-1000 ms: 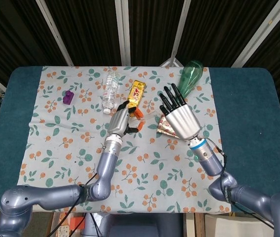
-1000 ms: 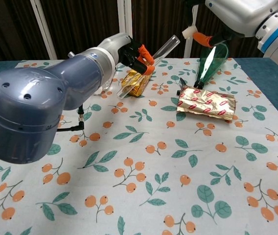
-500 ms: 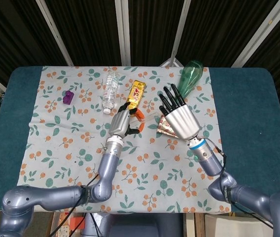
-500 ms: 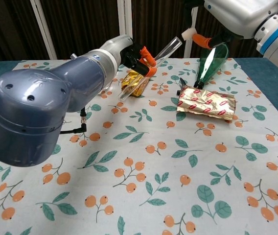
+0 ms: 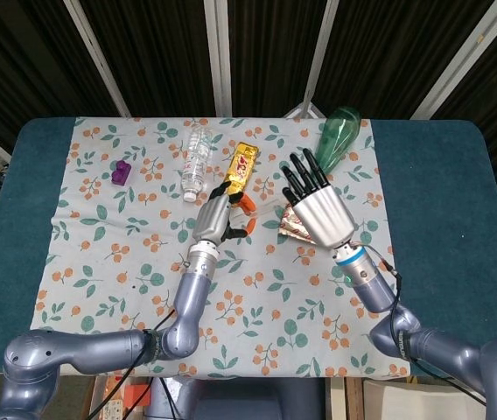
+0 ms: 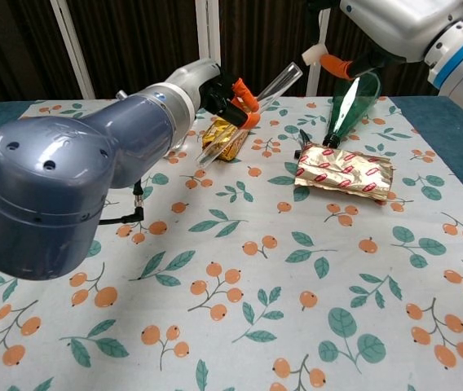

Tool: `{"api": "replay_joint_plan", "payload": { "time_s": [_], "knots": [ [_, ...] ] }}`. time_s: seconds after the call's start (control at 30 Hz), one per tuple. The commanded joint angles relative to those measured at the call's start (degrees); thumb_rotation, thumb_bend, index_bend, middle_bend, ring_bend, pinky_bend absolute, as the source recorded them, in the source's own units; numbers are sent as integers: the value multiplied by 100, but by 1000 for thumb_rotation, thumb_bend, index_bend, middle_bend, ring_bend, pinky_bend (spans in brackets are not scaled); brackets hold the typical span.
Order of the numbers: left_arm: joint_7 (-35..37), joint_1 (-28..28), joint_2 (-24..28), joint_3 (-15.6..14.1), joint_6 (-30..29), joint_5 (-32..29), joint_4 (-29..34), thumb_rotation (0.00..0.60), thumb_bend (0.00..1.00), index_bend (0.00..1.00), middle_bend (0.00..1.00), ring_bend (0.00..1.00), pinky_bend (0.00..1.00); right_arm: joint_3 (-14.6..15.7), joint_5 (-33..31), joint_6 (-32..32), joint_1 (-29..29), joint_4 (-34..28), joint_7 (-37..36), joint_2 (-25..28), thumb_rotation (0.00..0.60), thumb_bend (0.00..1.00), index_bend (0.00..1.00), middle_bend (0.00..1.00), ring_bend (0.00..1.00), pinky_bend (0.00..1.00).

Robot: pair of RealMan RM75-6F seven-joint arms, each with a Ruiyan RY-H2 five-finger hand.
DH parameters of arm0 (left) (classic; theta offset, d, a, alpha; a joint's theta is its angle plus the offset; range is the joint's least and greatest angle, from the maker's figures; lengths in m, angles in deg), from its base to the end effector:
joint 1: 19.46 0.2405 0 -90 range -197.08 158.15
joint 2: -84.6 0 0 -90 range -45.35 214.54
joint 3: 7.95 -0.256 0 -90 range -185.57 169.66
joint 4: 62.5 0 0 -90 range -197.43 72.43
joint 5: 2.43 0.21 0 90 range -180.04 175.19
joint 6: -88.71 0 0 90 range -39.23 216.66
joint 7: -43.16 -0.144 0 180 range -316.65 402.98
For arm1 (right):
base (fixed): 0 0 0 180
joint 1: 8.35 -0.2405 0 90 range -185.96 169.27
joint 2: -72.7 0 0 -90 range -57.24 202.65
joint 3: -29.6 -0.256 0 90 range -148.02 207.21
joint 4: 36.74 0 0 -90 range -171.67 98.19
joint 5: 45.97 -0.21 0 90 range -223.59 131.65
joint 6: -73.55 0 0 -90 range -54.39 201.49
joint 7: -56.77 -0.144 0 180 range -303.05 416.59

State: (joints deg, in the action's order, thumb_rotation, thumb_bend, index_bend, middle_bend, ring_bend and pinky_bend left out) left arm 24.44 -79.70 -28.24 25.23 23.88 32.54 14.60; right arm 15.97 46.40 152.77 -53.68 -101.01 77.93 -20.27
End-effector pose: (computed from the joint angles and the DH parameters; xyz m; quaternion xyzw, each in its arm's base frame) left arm 0.0070 0.3789 -0.0707 -0.5170 -0.5972 -0.5050 0.3479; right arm -0.1079 -0.3770 0.0458 0.6896 -0.0217 0.5067 0.5170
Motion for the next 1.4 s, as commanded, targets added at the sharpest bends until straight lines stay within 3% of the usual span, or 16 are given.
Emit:
{"api": "replay_joint_plan", "payload": {
  "time_s": [0.03, 1.4],
  "knots": [
    [-7, -6, -8, 11, -6, -13, 14, 600, 605, 552, 486, 57, 0, 7, -5, -11, -5, -14, 17, -6, 600, 432, 687, 266, 102, 0],
    [-61, -79, -141, 42, 14, -41, -32, 600, 604, 552, 486, 59, 0, 101, 10, -27, -30, -48, 70, -155, 600, 432, 687, 266, 102, 0]
  ]
}}
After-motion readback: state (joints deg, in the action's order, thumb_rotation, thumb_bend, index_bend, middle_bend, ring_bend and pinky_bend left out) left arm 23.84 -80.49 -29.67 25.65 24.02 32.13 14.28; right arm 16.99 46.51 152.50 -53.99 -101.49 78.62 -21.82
